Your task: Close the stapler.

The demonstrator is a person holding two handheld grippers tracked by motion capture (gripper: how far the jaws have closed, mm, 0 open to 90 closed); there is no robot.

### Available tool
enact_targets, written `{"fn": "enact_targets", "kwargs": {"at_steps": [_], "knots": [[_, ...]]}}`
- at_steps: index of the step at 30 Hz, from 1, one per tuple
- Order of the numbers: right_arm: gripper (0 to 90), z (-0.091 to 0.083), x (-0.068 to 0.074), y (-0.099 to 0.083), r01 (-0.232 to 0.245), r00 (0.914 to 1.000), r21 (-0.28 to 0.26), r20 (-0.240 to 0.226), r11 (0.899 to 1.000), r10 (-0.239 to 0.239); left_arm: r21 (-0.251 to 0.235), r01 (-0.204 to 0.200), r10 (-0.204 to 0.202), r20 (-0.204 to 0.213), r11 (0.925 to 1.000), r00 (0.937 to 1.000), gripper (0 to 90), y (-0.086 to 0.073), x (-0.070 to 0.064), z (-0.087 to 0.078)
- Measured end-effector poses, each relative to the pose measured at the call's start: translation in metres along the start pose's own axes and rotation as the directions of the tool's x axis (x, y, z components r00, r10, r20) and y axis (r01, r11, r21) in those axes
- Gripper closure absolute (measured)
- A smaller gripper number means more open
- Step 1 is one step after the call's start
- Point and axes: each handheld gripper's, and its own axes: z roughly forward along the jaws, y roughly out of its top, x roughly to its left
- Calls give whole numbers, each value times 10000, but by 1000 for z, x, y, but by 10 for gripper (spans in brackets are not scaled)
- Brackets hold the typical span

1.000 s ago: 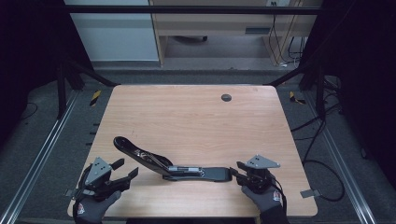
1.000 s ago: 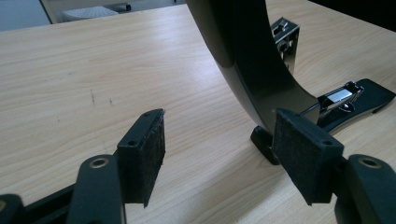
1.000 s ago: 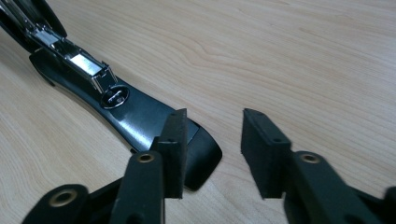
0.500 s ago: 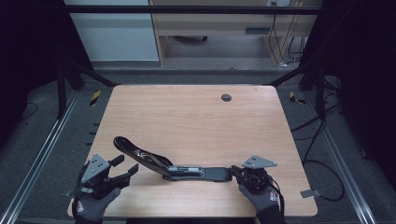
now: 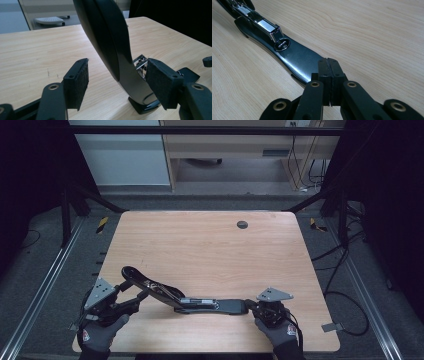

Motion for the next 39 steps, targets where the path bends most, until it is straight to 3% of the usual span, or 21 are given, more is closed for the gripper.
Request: {"fn": "enact_targets", "kwargs": {"at_steps": [12,29,39], "knots": [[900,8,4,-1,232,9996,307,-158,9993,-227,-134,291,-292,-44,9995,9996,513,7,1,2],[893,24,4,-5,325,9993,952,-203,9949,-307,-115,760,-760,84,9970,9971,545,8,2,1],[894,25,5,-5,422,9985,887,-379,9952,-390,-83,803,-802,108,9967,9967,553,9,0,2]]}}
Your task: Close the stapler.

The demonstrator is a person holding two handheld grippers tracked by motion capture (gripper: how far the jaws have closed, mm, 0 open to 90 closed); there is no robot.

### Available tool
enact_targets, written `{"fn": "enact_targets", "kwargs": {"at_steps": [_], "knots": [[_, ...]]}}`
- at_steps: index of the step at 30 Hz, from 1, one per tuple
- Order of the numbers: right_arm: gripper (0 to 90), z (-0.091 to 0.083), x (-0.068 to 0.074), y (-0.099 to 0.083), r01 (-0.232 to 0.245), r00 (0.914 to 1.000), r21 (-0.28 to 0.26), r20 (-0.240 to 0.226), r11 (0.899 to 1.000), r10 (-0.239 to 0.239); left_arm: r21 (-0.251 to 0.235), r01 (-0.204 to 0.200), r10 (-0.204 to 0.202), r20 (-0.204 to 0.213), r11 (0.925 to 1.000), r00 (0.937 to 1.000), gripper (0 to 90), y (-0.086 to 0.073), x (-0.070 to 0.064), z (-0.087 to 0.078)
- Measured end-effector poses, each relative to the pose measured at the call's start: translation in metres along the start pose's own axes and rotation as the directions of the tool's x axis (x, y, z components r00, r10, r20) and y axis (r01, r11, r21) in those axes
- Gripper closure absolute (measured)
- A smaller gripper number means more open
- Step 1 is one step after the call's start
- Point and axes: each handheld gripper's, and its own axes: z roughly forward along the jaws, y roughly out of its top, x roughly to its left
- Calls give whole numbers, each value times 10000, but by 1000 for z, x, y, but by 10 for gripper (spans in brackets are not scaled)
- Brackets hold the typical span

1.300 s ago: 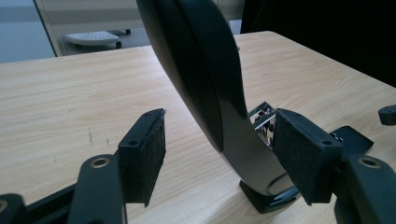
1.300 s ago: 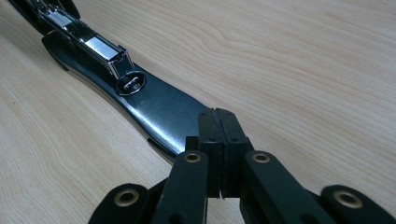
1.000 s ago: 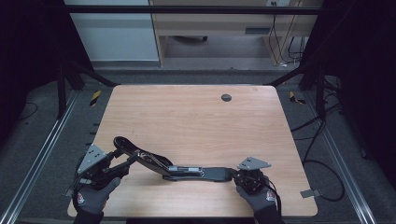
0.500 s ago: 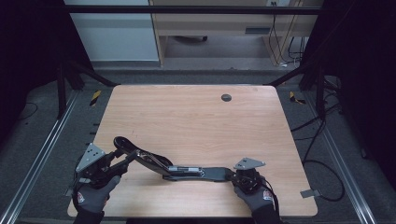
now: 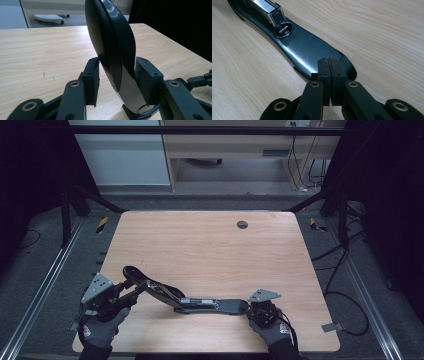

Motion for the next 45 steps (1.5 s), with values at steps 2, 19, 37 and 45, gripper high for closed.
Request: {"fn": "enact_targets", "kwargs": {"at_steps": [2,19,37,45], "knots": [[892,0,0,0,77,10000,-20,2,10000,-77,8,-22,22,-5,10000,10000,555,0,-1,0],[887,1,0,-1,-61,10000,-8,40,10000,61,7,-177,177,36,9998,9998,567,5,-8,2],[887,1,0,-1,-224,9997,-26,-36,9997,224,97,-563,562,79,9984,9984,577,14,-21,7],[884,0,0,-1,-259,9997,10,-21,9997,259,206,-624,621,121,9978,9980,585,17,-28,10]]}}
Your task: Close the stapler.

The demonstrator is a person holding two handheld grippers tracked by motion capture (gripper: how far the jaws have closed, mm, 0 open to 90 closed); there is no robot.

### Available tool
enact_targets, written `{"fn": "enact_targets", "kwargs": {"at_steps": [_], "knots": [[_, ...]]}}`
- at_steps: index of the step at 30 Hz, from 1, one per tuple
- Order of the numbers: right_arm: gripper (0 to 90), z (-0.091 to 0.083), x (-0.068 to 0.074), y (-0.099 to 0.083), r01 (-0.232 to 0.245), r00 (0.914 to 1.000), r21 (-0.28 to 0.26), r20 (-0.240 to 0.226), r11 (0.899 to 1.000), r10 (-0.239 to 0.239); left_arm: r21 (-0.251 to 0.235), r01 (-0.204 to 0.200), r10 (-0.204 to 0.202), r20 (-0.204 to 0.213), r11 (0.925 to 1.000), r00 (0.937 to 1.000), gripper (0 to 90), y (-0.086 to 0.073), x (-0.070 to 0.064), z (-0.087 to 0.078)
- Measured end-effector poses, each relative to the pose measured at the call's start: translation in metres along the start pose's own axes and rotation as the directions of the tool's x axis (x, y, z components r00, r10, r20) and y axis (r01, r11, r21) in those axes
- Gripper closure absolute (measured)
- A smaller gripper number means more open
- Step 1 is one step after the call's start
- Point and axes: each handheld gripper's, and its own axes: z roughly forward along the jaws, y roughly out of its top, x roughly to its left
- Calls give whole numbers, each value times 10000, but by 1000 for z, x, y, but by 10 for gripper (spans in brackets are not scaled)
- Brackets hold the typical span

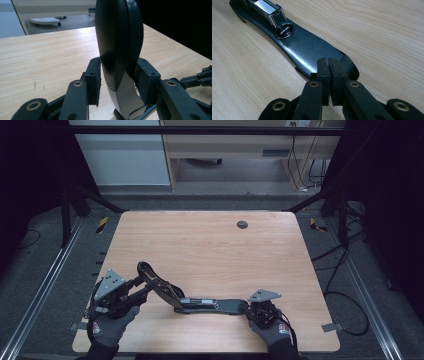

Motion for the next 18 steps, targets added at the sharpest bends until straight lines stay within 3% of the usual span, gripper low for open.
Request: {"fn": "enact_targets", "kwargs": {"at_steps": [18], "knots": [[884,0,0,0,27,10000,-11,1,10000,-27,11,-480,480,21,9988,9988,600,8,-18,8]]}}
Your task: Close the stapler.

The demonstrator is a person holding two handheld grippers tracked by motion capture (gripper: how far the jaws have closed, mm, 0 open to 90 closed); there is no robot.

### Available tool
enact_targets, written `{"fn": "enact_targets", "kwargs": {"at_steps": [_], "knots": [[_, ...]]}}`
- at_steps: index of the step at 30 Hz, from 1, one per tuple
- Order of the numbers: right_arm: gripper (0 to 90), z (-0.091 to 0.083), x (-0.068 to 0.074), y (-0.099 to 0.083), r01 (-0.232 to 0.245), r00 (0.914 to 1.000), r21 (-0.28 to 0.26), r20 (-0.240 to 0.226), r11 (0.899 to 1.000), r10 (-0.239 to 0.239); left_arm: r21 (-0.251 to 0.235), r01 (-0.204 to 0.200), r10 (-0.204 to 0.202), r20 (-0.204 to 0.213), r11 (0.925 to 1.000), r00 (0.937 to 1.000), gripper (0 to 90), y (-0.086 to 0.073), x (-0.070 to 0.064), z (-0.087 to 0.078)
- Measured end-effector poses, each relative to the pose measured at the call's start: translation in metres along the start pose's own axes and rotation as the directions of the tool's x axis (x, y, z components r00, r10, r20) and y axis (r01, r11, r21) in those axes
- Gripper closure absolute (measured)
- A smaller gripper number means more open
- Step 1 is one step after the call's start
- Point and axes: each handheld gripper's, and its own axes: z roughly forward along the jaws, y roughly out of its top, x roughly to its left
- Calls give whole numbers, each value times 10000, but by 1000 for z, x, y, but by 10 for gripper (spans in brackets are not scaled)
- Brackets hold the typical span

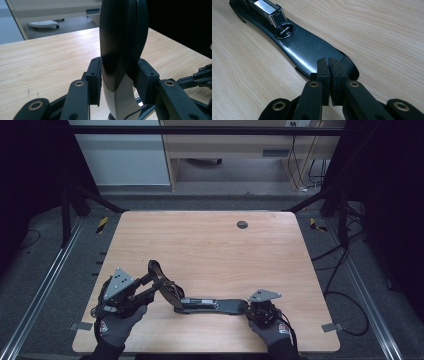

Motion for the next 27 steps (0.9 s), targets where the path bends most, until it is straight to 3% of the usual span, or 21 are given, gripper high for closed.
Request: {"fn": "enact_targets", "kwargs": {"at_steps": [27], "knots": [[887,0,0,0,17,10000,-23,-9,10000,-17,82,-830,832,-148,9965,9964,597,8,-22,12]]}}
